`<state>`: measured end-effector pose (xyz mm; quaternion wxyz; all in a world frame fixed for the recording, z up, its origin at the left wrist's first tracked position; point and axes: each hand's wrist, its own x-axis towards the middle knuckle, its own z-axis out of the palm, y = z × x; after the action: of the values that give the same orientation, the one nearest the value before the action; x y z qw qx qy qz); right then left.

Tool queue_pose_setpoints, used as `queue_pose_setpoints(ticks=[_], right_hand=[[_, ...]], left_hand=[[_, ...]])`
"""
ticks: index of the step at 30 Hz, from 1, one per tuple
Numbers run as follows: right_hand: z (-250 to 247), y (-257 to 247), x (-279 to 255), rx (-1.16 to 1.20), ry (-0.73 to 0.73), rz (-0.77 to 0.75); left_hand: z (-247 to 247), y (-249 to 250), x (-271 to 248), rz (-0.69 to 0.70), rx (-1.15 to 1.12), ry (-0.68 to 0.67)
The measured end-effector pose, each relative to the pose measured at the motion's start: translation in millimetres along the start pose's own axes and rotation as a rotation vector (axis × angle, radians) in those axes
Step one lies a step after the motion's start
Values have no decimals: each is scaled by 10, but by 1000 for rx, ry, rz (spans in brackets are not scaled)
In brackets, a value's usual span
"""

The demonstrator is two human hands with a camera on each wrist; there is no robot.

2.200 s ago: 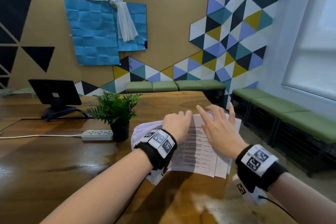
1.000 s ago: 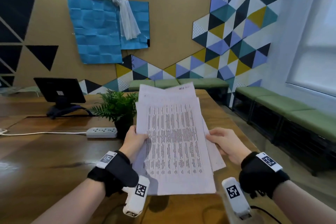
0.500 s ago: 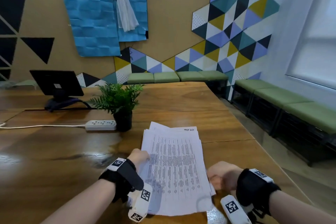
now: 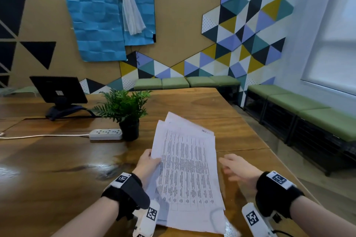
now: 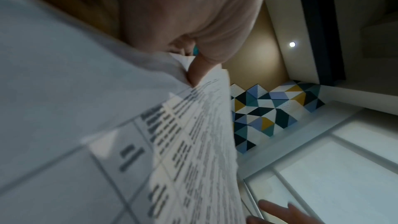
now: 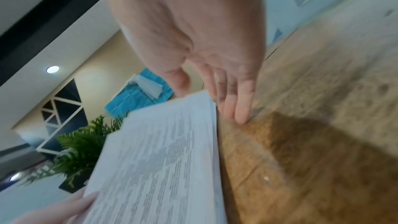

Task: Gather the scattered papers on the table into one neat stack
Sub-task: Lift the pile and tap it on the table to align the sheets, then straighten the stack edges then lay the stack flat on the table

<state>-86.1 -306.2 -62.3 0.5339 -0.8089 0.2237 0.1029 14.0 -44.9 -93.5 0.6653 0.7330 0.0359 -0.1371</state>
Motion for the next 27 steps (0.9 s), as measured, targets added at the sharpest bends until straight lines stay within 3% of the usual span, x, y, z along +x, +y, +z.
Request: queue_pose_setpoints(ticks=[5,8,14,18,27], right_hand=[[-112,-235,48,508,-151,-55],[-215,-554,-57,587,-218,-257],[-198,-926,-245,633,-44,-606],[-107,-922,-298,546,-13,-622],[-108,-1002,-220,667,145,-499]], left_hand=[[8,530,-288,227,-165,-153],[20,794,-408,338,-192,-152],[213,987,-592,658,11,-10],[294,917,-608,684,-4,47],[177,1005,-420,578,-46,120]])
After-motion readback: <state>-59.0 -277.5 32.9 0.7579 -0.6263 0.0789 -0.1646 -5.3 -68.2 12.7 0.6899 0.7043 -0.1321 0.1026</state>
